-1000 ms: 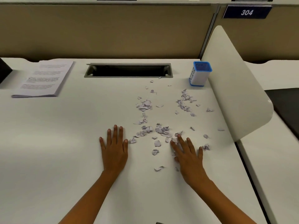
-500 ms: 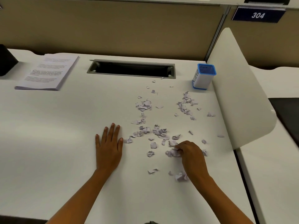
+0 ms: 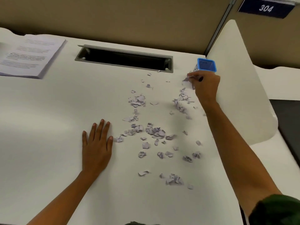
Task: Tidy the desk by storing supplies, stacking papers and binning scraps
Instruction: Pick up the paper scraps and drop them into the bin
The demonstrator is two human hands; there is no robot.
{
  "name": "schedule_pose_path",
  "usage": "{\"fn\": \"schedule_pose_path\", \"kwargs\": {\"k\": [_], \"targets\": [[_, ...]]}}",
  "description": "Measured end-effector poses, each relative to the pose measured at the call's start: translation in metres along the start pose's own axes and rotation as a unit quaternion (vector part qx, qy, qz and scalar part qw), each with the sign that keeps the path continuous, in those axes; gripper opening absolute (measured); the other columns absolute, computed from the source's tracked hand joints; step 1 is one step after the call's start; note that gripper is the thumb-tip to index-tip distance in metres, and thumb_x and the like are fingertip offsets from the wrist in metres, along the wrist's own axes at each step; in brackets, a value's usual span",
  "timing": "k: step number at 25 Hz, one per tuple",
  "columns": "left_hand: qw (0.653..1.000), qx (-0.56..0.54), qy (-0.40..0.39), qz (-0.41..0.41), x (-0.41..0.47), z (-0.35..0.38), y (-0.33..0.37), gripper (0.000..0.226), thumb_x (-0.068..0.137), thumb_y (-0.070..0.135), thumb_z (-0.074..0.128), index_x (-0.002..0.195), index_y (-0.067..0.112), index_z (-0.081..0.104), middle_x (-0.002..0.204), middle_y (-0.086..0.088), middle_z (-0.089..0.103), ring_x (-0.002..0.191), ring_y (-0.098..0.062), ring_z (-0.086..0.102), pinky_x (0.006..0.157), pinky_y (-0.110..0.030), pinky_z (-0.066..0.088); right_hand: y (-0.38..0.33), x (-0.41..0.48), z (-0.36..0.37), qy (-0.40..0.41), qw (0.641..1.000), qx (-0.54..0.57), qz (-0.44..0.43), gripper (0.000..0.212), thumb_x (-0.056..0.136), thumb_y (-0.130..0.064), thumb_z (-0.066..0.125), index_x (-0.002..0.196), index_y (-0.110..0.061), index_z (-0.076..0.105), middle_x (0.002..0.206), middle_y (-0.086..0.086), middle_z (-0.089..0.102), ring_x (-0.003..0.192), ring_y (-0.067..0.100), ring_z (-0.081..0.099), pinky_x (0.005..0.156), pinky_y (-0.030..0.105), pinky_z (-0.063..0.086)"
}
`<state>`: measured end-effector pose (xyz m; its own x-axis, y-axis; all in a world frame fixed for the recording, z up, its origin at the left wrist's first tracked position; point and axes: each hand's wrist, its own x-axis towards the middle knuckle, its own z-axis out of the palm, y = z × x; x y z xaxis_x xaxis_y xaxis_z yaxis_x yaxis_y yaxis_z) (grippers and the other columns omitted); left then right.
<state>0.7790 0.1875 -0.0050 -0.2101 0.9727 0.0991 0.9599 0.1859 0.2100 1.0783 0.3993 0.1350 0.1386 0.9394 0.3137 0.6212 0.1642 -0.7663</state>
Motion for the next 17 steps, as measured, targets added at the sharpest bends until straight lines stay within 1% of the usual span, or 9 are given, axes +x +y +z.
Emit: {"fn": "schedule_pose_path", "kwargs": {"k": [2,5,6,8,9,10,12,15,17], "targets": [[1.0,-0.002,-0.002,-0.002,0.0,-0.001,0.001,0.056,0.095,0.042,0.018,0.148,0.024,0.019,0.157,0.002,0.016,0.145,-0.021,0.014,0.117,-0.049,0.011,0.01,0.051,0.0,0.029,0.999,-0.039,0.004,0.015,0.083,-0.009,0.065,0.094,-0.003,0.073,0.095,-0.001,0.068,0.076,0.005,0.062,0.08,-0.001,0.04],[1.0,-0.002,-0.003,-0.007,0.001,-0.001,0.003,0.056,0.095,0.041,0.019,0.148,0.024,0.02,0.156,0.002,0.017,0.144,-0.021,0.015,0.117,-0.049,0.011,0.031,0.111,0.001,0.064,0.993,-0.098,0.028,0.016,0.079,-0.008,0.063,0.09,-0.007,0.074,0.097,0.008,0.071,0.077,0.012,0.062,0.079,0.012,0.05],[1.0,-0.001,-0.004,-0.01,0.001,-0.002,0.003,0.056,0.094,0.041,0.02,0.148,0.024,0.02,0.156,0.002,0.018,0.144,-0.02,0.015,0.117,-0.048,0.011,0.039,0.127,0.002,0.063,0.99,-0.119,0.038,0.018,0.079,-0.006,0.061,0.091,-0.008,0.074,0.098,0.011,0.071,0.08,0.013,0.061,0.074,0.011,0.049],[1.0,-0.004,-0.004,-0.012,0.001,-0.004,0.005,0.056,0.094,0.04,0.022,0.148,0.024,0.021,0.156,0.002,0.018,0.144,-0.02,0.015,0.117,-0.047,0.01,0.051,0.148,0.002,0.042,0.981,-0.176,0.061,0.02,0.078,-0.005,0.06,0.095,-0.007,0.072,0.103,0.013,0.068,0.083,0.013,0.057,0.062,0.004,0.04],[1.0,-0.006,-0.005,-0.013,0.002,-0.004,0.005,0.056,0.094,0.04,0.023,0.148,0.024,0.021,0.156,0.002,0.018,0.145,-0.019,0.014,0.117,-0.047,0.01,0.056,0.155,0.003,0.019,0.976,-0.202,0.079,0.021,0.076,-0.006,0.064,0.096,-0.007,0.071,0.107,0.014,0.066,0.084,0.015,0.057,0.064,0.007,0.042],[1.0,-0.009,-0.007,-0.013,0.002,-0.004,0.006,0.056,0.094,0.039,0.024,0.148,0.024,0.021,0.156,0.002,0.018,0.145,-0.019,0.014,0.117,-0.047,0.009,0.062,0.161,0.005,-0.007,0.97,-0.222,0.097,0.024,0.073,-0.006,0.068,0.097,-0.008,0.071,0.11,0.014,0.065,0.084,0.018,0.058,0.068,0.015,0.047],[1.0,-0.008,-0.009,-0.013,0.003,-0.005,0.006,0.056,0.094,0.039,0.024,0.148,0.024,0.021,0.156,0.002,0.018,0.145,-0.019,0.013,0.117,-0.047,0.009,0.067,0.165,0.007,-0.042,0.961,-0.248,0.114,0.028,0.07,-0.006,0.07,0.097,-0.011,0.071,0.114,0.012,0.063,0.082,0.018,0.057,0.075,0.024,0.049],[1.0,-0.007,-0.012,-0.012,0.003,-0.006,0.006,0.056,0.094,0.04,0.023,0.148,0.024,0.021,0.156,0.002,0.018,0.145,-0.019,0.014,0.117,-0.047,0.009,0.06,0.158,0.009,-0.031,0.964,-0.237,0.115,0.028,0.075,-0.007,0.07,0.103,-0.013,0.07,0.116,0.009,0.063,0.091,0.019,0.06,0.075,0.022,0.045],[1.0,-0.009,-0.013,-0.013,0.004,-0.005,0.006,0.056,0.094,0.04,0.023,0.148,0.023,0.021,0.156,0.002,0.018,0.145,-0.019,0.013,0.117,-0.048,0.009,0.057,0.152,0.012,-0.005,0.965,-0.245,0.092,0.025,0.083,-0.009,0.065,0.108,-0.01,0.066,0.115,0.011,0.063,0.09,0.018,0.058,0.075,0.023,0.043]]}}
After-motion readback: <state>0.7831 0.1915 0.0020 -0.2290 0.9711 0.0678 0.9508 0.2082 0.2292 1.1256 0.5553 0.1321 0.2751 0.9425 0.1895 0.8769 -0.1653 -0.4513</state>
